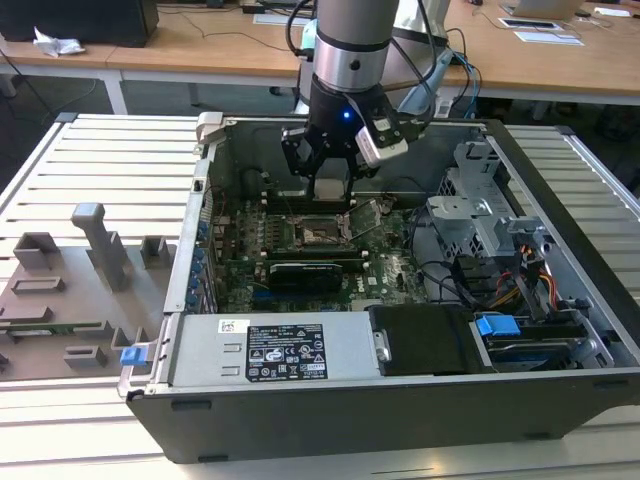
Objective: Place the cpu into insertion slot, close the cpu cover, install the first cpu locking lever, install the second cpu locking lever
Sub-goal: 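Place the cpu into insertion slot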
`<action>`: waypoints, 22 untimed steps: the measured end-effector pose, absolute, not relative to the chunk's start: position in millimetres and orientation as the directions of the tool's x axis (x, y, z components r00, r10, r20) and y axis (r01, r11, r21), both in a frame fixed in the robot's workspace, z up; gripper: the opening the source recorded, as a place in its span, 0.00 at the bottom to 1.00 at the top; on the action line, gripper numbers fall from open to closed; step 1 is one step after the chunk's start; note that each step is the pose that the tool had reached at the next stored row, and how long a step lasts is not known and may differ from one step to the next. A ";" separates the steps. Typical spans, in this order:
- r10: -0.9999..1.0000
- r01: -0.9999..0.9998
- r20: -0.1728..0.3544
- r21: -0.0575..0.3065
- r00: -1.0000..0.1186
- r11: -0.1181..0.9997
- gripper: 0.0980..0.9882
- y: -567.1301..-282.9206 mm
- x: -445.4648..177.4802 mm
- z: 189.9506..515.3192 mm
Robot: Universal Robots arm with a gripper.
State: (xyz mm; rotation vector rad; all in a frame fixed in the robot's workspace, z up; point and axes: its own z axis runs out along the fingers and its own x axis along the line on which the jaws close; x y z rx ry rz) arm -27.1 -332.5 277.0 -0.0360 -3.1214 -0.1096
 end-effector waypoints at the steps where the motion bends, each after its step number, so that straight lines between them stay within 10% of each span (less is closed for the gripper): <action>1: 0.022 0.024 0.019 0.070 -1.000 0.997 0.50 -332.5 -27.1 275.9; 22: 0.023 0.024 0.019 0.070 -1.000 0.997 0.50 -332.5 -27.0 251.3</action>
